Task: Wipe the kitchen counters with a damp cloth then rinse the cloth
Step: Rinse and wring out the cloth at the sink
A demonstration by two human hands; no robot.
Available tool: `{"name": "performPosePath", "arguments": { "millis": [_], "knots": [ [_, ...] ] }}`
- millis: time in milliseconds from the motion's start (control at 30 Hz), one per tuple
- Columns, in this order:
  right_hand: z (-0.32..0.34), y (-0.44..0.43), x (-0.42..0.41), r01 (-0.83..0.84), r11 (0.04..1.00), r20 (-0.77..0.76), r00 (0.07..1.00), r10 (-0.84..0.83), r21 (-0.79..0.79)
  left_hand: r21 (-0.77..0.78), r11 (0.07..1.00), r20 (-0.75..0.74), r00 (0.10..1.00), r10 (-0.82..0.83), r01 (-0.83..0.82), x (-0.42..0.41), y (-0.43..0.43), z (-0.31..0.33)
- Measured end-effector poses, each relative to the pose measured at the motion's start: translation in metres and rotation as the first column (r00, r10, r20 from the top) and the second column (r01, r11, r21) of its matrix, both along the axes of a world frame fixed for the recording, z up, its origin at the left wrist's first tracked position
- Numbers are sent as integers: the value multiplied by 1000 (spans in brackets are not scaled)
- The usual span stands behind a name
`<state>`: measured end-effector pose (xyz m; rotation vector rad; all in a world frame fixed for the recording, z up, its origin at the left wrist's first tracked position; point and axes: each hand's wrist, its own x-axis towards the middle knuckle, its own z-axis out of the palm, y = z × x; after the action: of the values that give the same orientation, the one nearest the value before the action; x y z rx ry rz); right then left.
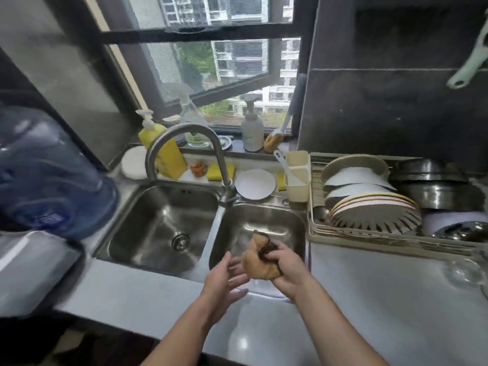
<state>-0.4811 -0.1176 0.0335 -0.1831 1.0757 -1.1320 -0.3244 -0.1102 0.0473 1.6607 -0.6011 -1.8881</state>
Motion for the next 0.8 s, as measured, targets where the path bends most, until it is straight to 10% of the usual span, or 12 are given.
{"name": "performPosePath", "arguments": {
  "millis": [100, 233, 333, 467, 567, 700, 800],
  "knots": [
    [8, -16, 37, -245, 965, -403, 896, 188, -92, 28, 997, -208, 975, 76, -71, 28, -14, 11],
    [15, -42, 75, -495, 856, -899, 429, 93, -147, 60, 985, -321, 932, 171, -160, 66, -39, 15],
    [8, -54, 104, -591, 799, -982, 189, 3, -111, 81, 980, -371, 907, 200, -183, 96, -62, 7],
    [-7, -70, 154, -631, 762, -990, 92, -109, -143, 46, 993, -413, 903, 115, -106, 137, -100, -9],
    [-8, -81, 179, -687, 700, -979, 183, -89, -192, 26, 989, -380, 914, 143, -144, 170, -130, -28],
    [-13, -103, 184, -487, 869, -974, 224, 28, -87, 25, 965, -192, 946, 260, -260, 206, -161, -50],
    [-9, -132, 171, -377, 912, -974, 87, 208, 161, 65, 926, -134, 916, 378, -372, 219, -174, -55]
  ]
}}
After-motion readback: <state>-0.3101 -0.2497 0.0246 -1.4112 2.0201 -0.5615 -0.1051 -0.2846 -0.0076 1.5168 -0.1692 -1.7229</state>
